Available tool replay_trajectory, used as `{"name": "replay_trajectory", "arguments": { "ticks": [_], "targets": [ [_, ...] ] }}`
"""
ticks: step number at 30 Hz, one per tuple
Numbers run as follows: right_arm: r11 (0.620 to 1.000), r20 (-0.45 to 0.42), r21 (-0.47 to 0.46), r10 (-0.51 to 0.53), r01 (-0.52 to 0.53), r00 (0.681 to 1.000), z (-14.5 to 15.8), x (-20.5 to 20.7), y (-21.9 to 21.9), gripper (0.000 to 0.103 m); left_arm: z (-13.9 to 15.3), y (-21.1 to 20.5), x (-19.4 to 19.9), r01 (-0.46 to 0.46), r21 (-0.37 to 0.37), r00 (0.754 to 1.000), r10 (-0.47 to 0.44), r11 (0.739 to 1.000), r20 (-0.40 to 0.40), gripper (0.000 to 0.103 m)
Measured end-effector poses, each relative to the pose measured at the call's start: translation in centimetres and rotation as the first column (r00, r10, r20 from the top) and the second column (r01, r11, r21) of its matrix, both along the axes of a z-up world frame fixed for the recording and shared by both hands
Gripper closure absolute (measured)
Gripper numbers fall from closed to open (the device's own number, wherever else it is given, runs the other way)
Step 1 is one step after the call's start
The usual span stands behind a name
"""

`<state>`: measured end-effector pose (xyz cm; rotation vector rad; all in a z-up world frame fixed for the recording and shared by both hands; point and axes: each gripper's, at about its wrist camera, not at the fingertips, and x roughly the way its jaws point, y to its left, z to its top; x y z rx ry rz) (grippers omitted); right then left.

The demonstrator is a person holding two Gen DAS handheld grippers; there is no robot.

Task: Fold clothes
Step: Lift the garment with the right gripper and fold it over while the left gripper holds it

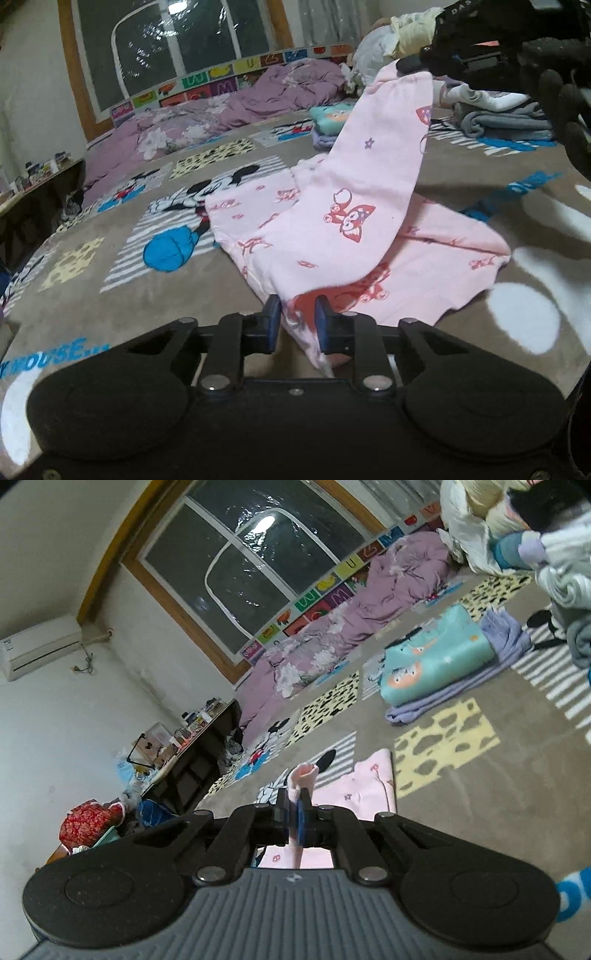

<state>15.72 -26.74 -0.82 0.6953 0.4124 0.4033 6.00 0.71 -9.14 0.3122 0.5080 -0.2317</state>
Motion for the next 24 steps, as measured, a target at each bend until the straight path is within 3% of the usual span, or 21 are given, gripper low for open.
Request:
{"name": "replay_trajectory", "arguments": {
  "ticks": [16,24],
  "targets": [
    [0.991,-0.015,0.059,-0.121,0.122,0.993,-1.0,-3.4,-5.5,0.097,-0.4,-2.4,0.0,0.081,0.035,0.997,-0.081,0.996,0.002,0.093],
    [0.978,-0.061,0.094,-0.178,0.183,0.982,-3.6,-4.9,-7.9,0.097,-0.7,-2.9,-0.1,0.109,0.048,0.994,-0.108,0.993,-0.014,0.093]
  ]
}}
